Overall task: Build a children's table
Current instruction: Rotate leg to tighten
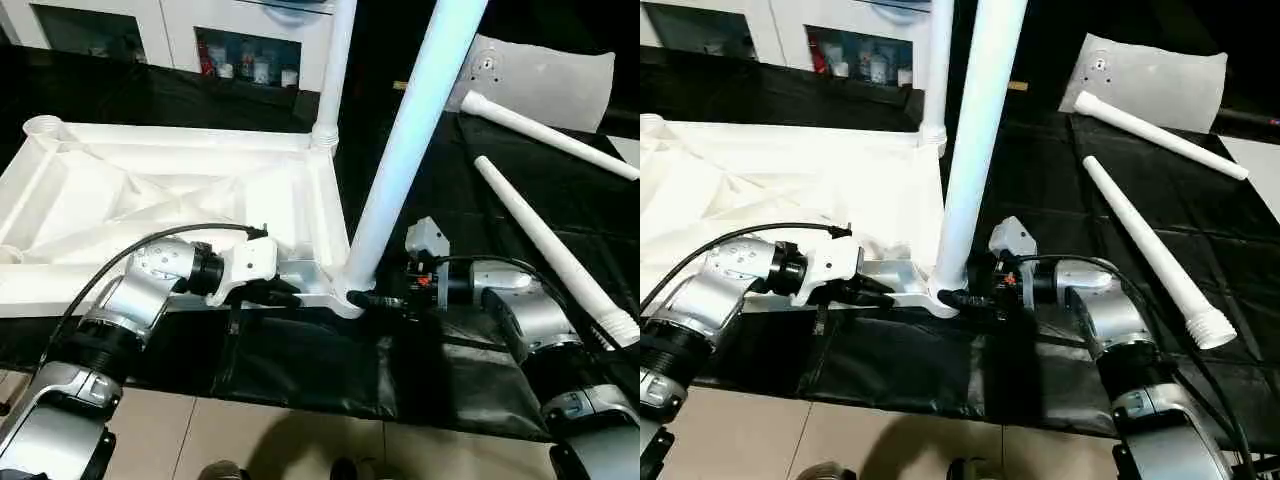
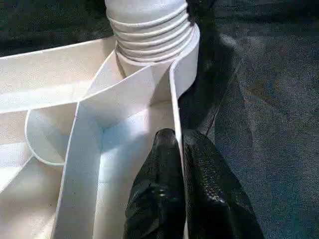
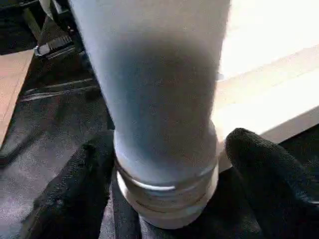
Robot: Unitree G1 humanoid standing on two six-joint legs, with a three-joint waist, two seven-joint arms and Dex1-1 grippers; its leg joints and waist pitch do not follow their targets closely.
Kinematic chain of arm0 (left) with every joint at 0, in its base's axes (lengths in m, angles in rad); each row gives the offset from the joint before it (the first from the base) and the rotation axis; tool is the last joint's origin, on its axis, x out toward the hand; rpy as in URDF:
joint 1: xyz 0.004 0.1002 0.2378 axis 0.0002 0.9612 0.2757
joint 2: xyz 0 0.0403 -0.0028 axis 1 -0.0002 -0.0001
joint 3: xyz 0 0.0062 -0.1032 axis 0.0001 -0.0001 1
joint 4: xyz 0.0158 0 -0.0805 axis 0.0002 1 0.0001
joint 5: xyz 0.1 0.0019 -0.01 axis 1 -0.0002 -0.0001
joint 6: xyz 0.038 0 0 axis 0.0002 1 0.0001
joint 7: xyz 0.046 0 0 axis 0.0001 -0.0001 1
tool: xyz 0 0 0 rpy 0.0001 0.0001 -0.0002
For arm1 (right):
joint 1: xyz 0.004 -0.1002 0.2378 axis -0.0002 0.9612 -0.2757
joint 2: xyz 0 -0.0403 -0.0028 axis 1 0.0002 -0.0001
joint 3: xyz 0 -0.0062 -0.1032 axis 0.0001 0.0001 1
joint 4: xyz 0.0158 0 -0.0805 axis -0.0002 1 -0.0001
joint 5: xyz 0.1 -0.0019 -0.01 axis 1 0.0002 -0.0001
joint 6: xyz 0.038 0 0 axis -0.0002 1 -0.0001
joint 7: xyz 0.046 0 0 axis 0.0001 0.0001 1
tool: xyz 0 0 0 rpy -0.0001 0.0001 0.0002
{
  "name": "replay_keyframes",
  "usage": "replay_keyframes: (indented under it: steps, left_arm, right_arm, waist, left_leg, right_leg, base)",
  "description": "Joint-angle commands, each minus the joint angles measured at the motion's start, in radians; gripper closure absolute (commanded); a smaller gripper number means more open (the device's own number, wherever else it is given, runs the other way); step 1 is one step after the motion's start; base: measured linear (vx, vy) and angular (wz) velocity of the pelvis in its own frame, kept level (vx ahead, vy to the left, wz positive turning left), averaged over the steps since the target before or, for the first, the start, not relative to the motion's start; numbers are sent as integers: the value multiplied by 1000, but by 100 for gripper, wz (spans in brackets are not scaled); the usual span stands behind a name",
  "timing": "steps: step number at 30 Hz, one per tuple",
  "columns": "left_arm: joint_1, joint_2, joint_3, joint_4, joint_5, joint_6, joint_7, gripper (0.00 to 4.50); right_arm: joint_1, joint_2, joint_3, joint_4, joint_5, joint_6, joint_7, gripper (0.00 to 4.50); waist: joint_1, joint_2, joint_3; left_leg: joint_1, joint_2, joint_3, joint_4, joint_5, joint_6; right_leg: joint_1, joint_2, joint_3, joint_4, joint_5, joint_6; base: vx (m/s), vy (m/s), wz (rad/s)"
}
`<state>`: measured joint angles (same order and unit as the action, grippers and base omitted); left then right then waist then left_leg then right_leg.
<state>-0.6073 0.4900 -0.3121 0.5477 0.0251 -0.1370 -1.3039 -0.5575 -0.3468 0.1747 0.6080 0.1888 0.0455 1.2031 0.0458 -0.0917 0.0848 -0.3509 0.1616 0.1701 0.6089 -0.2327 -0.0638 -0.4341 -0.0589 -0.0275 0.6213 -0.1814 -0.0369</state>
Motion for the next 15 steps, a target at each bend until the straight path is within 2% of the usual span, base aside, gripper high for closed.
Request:
replay_keyframes:
  steps: [1,4,7,15]
  left_arm:
    - [0,-27,-56,-8,-4,-42,-61,450]
    - [2,-27,-59,-7,0,-46,-64,450]
    - [3,-28,-61,-7,3,-47,-67,450]
    - [-2,-30,-63,3,8,-50,-70,450]
  right_arm:
    - [-22,1,8,23,-15,-11,-4,100]
    - [-31,9,10,41,-18,-19,-2,126]
    - [-36,14,10,56,-21,-25,5,161]
    - [-35,21,13,68,-17,-28,26,172]
  waist:
    - [-3,-4,-75]
    - [-3,-4,-74]
    - [-2,-5,-75]
    - [-1,-4,-75]
  left_leg:
    - [4,65,-7,-60,66,164]
    - [4,65,-7,-61,48,149]
    - [3,64,-7,-61,48,138]
    - [3,64,-7,-59,60,146]
  right_leg:
    - [72,-86,44,-46,-36,-292]
    - [71,-86,44,-48,-65,-287]
    - [73,-85,45,-46,-56,-278]
    - [74,-84,44,-42,-24,-289]
  base:
    - [0,0,0]
    - [0,0,0]
    - [0,0,0]
    - [0,0,0]
